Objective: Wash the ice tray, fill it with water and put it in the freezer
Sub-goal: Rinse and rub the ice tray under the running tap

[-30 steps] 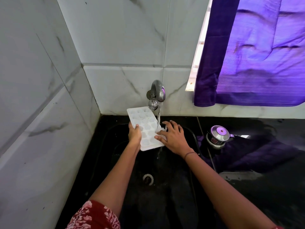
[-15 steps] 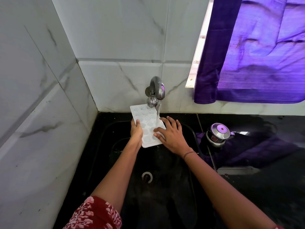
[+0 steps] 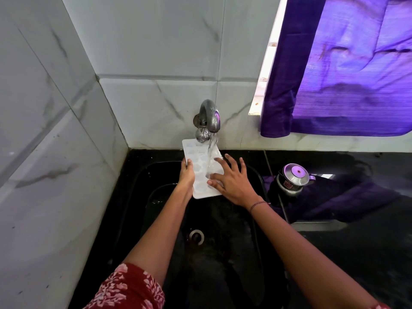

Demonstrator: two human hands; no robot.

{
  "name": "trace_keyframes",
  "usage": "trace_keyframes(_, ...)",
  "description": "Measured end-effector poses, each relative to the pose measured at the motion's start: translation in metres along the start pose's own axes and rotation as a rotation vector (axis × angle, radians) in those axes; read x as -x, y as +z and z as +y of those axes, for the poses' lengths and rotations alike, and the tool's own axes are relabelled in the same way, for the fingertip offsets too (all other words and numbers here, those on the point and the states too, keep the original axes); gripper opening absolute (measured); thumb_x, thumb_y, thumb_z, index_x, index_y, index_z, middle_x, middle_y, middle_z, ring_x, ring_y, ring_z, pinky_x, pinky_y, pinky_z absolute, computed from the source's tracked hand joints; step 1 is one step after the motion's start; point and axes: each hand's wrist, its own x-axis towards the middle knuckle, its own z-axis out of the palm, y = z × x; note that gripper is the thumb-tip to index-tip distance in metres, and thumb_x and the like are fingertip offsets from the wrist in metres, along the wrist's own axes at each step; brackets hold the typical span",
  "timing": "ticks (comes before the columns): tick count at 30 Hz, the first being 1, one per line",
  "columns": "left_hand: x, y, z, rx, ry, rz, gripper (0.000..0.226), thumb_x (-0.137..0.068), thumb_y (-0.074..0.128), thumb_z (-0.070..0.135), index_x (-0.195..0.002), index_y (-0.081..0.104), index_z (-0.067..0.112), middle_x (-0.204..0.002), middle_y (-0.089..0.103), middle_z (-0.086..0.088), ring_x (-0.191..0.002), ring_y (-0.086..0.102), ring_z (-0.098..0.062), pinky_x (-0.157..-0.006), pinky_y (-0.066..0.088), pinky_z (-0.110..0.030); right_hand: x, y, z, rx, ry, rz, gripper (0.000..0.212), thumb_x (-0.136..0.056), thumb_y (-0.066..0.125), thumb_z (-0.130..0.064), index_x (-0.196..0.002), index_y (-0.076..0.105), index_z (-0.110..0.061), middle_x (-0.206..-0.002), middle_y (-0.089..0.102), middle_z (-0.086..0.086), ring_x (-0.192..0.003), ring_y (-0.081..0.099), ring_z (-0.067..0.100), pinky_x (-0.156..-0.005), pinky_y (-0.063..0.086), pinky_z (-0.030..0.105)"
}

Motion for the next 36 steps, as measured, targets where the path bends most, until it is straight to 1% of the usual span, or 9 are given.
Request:
trace_keyframes(5,0.000,0.003,-0.003,0.020,-0.018,-0.014,0.044,-0.103,0.026,0.033,-0.146,0.029,0.021,-0.143,0.045,-0.010,-0.126,0.048,-0.028,-0.102,0.042,-0.041,0.000,-0.003,0.000,-0.053,0.016,0.032,0.075,-0.081,0.006,-0.072,-0.114,0.061,-0.033,-0.148,0.029,-0.002,-0.144,0.008,0.024,-0.116,-0.004,0.056)
trace_keyframes(9,0.002,0.007,-0.002,0.028,-0.028,-0.023,0.043,-0.104,0.026,0.030,-0.144,0.030,0.016,-0.137,0.049,-0.012,-0.122,0.051,-0.029,-0.090,0.045,-0.035,0.002,0.003,-0.004,-0.037,-0.047,0.054,0.058,-0.089,0.016,-0.066,-0.119,0.056,-0.038,-0.150,0.027,-0.001,-0.144,0.007,0.024,-0.115,-0.003,0.057)
trace_keyframes(11,0.003,0.010,0.000,0.035,-0.039,-0.033,0.043,-0.104,0.026,0.031,-0.144,0.031,0.015,-0.136,0.050,-0.013,-0.120,0.053,-0.030,-0.085,0.045,-0.034,0.003,0.005,-0.007,-0.025,-0.066,0.044,0.065,-0.088,0.010,-0.068,-0.120,0.058,-0.037,-0.151,0.026,0.000,-0.145,0.006,0.024,-0.115,-0.004,0.057)
trace_keyframes(14,0.003,0.014,-0.001,0.055,-0.061,-0.058,0.042,-0.103,0.027,0.030,-0.143,0.031,0.016,-0.135,0.051,-0.014,-0.119,0.054,-0.032,-0.088,0.047,-0.037,0.003,0.005,-0.011,-0.037,-0.039,0.039,0.079,-0.082,-0.002,-0.070,-0.124,0.056,-0.038,-0.153,0.024,0.001,-0.145,0.005,0.025,-0.115,-0.005,0.057)
trace_keyframes(20,0.006,0.015,-0.001,0.042,-0.075,-0.063,0.041,-0.103,0.028,0.030,-0.141,0.033,0.016,-0.134,0.051,-0.016,-0.119,0.054,-0.033,-0.090,0.047,-0.040,0.001,0.006,-0.009,0.003,-0.053,0.027,0.070,-0.087,0.009,-0.066,-0.115,0.063,-0.032,-0.151,0.028,0.003,-0.145,0.008,0.027,-0.115,-0.006,0.057)
trace_keyframes(24,0.005,0.013,-0.005,0.067,-0.074,-0.070,0.041,-0.103,0.029,0.030,-0.142,0.031,0.017,-0.133,0.051,-0.014,-0.117,0.055,-0.033,-0.085,0.048,-0.038,0.002,0.008,-0.015,-0.011,-0.099,-0.011,0.065,-0.088,0.015,-0.066,-0.118,0.062,-0.034,-0.154,0.026,0.004,-0.146,0.006,0.027,-0.116,-0.007,0.055)
trace_keyframes(30,0.008,0.007,-0.007,0.037,-0.057,-0.048,0.042,-0.103,0.030,0.032,-0.143,0.031,0.020,-0.132,0.052,-0.012,-0.111,0.057,-0.029,-0.086,0.050,-0.040,-0.001,0.009,-0.016,0.030,-0.127,0.006,0.071,-0.085,0.009,-0.069,-0.121,0.060,-0.035,-0.152,0.029,0.003,-0.145,0.010,0.028,-0.115,-0.004,0.056)
trace_keyframes(33,0.009,0.002,-0.007,0.033,-0.020,-0.034,0.040,-0.101,0.039,0.027,-0.140,0.034,0.017,-0.128,0.055,-0.010,-0.101,0.059,-0.024,-0.076,0.051,-0.035,-0.001,0.012,-0.020,-0.046,-0.155,-0.032,0.064,-0.088,0.017,-0.065,-0.125,0.058,-0.032,-0.151,0.027,0.002,-0.144,0.009,0.028,-0.117,0.002,0.052)
trace_keyframes(36,0.011,-0.003,-0.011,-0.025,0.033,-0.006,0.041,-0.096,0.051,0.017,-0.135,0.040,0.010,-0.127,0.056,-0.012,-0.101,0.060,-0.022,-0.072,0.051,-0.028,0.001,0.013,-0.016,-0.127,-0.156,-0.024,0.052,-0.091,0.027,-0.059,-0.120,0.056,-0.028,-0.145,0.034,0.003,-0.140,0.019,0.025,-0.115,0.019,0.046)
